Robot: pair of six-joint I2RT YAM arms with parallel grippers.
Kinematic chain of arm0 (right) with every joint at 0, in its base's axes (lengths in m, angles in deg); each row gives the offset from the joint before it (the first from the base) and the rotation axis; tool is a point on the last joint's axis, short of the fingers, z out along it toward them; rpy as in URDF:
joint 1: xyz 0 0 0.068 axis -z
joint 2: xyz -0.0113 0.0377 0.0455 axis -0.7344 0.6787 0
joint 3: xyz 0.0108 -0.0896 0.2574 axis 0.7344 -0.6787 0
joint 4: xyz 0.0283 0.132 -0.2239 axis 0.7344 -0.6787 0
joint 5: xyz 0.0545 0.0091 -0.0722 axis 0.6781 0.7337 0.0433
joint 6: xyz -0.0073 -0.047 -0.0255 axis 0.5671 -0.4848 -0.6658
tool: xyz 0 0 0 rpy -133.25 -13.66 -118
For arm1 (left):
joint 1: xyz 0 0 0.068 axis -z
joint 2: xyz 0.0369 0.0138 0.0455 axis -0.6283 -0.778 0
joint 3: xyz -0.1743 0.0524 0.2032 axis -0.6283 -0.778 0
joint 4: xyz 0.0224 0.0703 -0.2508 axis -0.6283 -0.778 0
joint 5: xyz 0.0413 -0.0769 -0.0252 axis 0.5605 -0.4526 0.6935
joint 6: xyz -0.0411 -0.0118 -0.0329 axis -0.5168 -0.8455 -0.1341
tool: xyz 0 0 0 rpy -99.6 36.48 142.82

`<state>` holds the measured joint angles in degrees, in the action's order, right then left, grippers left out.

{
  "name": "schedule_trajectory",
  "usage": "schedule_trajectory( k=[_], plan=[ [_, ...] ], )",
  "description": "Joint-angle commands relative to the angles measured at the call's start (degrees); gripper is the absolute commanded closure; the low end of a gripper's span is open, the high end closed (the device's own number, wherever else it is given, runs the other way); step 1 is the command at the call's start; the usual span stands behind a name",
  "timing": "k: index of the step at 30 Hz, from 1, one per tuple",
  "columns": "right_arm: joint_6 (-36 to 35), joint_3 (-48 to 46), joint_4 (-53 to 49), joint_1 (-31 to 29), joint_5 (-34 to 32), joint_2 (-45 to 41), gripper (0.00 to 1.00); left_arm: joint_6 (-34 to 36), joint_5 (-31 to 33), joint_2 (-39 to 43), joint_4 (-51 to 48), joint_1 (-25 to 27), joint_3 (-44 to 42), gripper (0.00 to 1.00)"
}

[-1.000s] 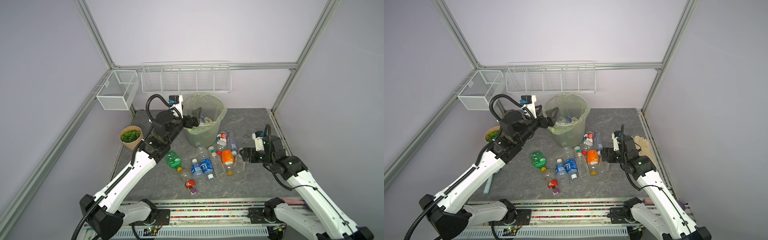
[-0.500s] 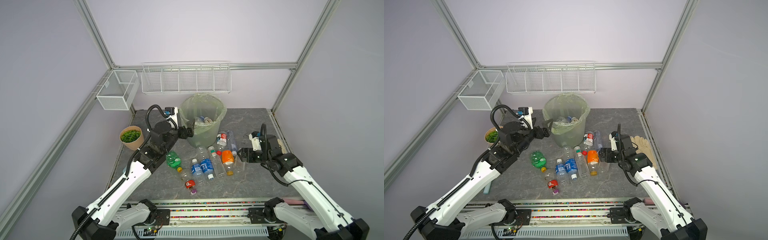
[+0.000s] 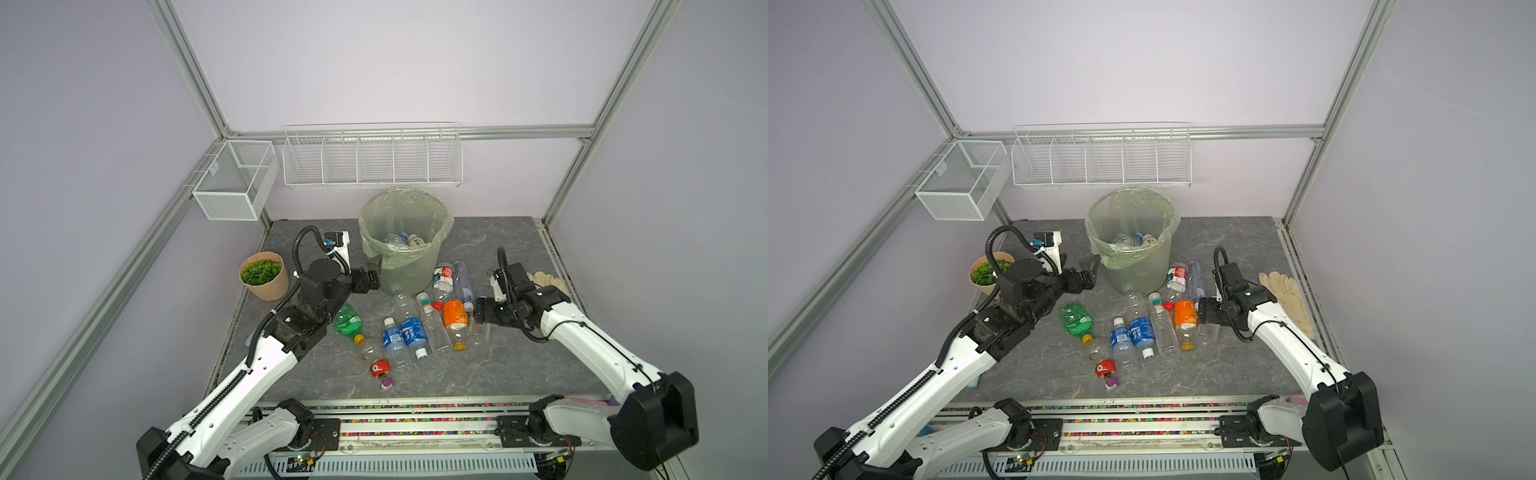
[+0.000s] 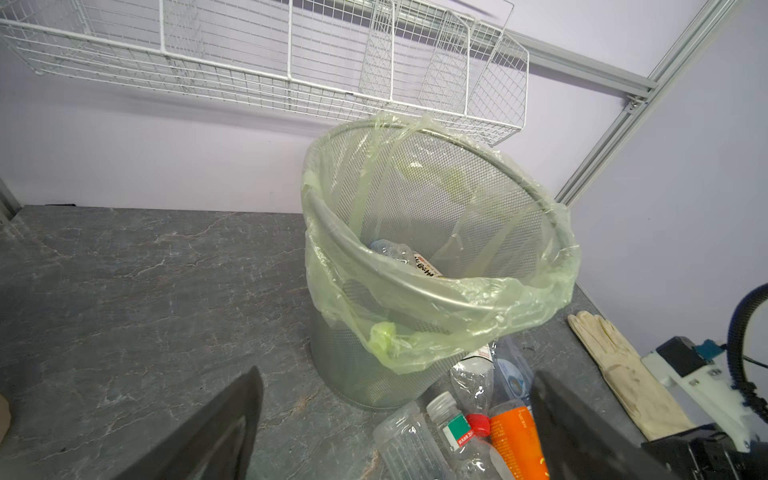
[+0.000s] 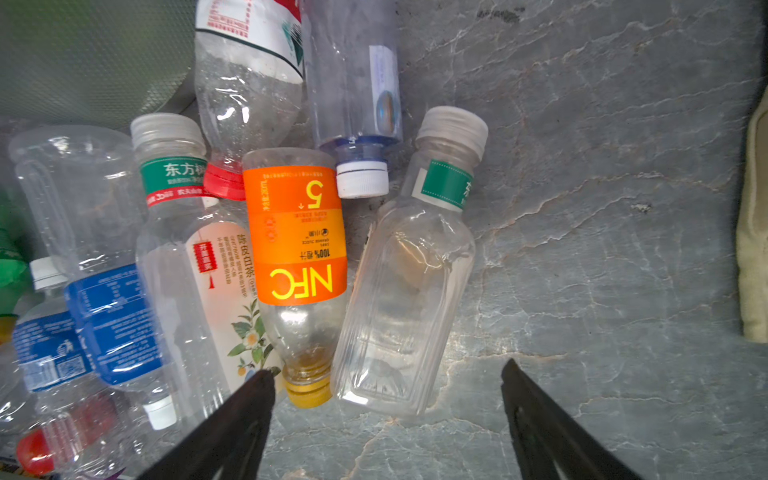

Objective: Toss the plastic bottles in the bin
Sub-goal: 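Withdraw the left gripper while lowering the right gripper onto the green-labelled bottle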

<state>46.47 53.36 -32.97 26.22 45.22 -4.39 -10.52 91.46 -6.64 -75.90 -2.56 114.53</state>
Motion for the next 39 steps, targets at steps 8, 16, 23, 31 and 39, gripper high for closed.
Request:
schedule_trajectory(
  k=[8,16,23,31,39],
  plan=[
    [4.0,-0.6,3.0,0.4,-0.5,7.3,0.11,-2.1,1.8,3.6,-2.7,-0.8,-3.7,0.01],
    [6.7,-0.3,4.8,1.8,-0.8,11.7,0.11,-2.3,1.8,4.7,-3.4,-1.8,-4.9,0.01],
    [7.7,-1.2,6.5,2.3,-0.5,13.3,0.07,-2.4,1.2,4.7,-3.5,-2.7,-5.4,0.01],
    [8.1,-2.2,8.5,2.6,1.3,16.5,0.06,-2.9,0.2,4.9,-3.4,-4.0,-6.0,0.01],
    [9.2,-3.5,9.1,2.8,-0.1,15.9,0.33,-3.2,-0.3,6.2,-3.7,-5.0,-6.8,0.01]
  ],
)
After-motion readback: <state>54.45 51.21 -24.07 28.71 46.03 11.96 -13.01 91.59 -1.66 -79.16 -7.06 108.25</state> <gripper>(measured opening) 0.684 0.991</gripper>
